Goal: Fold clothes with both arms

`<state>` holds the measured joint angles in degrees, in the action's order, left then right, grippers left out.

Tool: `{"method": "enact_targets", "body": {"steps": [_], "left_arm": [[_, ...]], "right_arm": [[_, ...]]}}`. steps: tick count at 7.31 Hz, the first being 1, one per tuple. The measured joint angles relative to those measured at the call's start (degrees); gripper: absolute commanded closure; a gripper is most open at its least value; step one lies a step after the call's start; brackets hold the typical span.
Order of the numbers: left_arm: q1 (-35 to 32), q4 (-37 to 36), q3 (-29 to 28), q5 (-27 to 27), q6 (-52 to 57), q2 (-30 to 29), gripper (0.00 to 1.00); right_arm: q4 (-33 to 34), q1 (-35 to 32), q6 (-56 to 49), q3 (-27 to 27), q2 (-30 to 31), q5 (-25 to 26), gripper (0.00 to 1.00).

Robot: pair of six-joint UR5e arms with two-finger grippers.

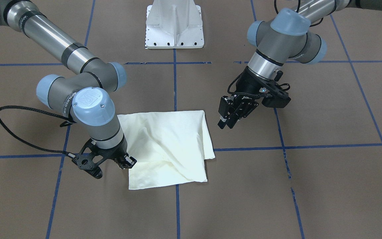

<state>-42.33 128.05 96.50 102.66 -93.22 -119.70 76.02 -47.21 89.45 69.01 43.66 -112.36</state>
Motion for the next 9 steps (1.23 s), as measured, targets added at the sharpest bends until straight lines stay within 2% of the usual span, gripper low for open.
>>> {"method": "enact_targets", "body": {"steps": [1, 2, 3, 5, 6, 7, 8, 9], "left_arm": [[0.05, 0.00, 0.00, 0.00, -0.76, -0.05, 0.54], [0.14, 0.00, -0.01, 0.00, -1.16, -0.04, 0.54], [0.28, 0.00, -0.27, -0.02, -1.34, 0.02, 0.53], [2.23, 0.30, -3.06, -0.38, -1.40, -0.34, 0.55], [3.50, 1.61, -5.66, -0.58, -1.33, -0.85, 0.72], [4.13, 4.19, -8.16, -0.68, -1.20, -1.51, 1.00], [4.48, 7.24, -10.66, -0.72, -1.00, -2.12, 1.00], [4.76, 9.16, -12.40, -0.74, -0.75, -2.52, 1.00]], "right_arm": [[-0.01, -0.18, -0.55, -1.26, -0.01, -0.20, 1.00], [-0.05, -0.13, -0.83, -2.21, 0.04, -0.16, 0.69], [-0.09, -0.20, -1.15, -2.82, 0.11, -0.02, 0.60], [-0.16, -0.96, -2.28, -2.67, -0.12, -0.27, 0.66], [-0.16, -1.21, -2.39, -2.37, -0.30, -0.41, 0.85], [-0.17, -1.27, -2.23, -2.22, -0.42, -0.48, 1.00], [-0.17, -1.29, -2.07, -2.17, -0.49, -0.56, 1.00], [-0.17, -1.30, -2.04, -2.18, -0.54, -0.60, 0.49]]}}
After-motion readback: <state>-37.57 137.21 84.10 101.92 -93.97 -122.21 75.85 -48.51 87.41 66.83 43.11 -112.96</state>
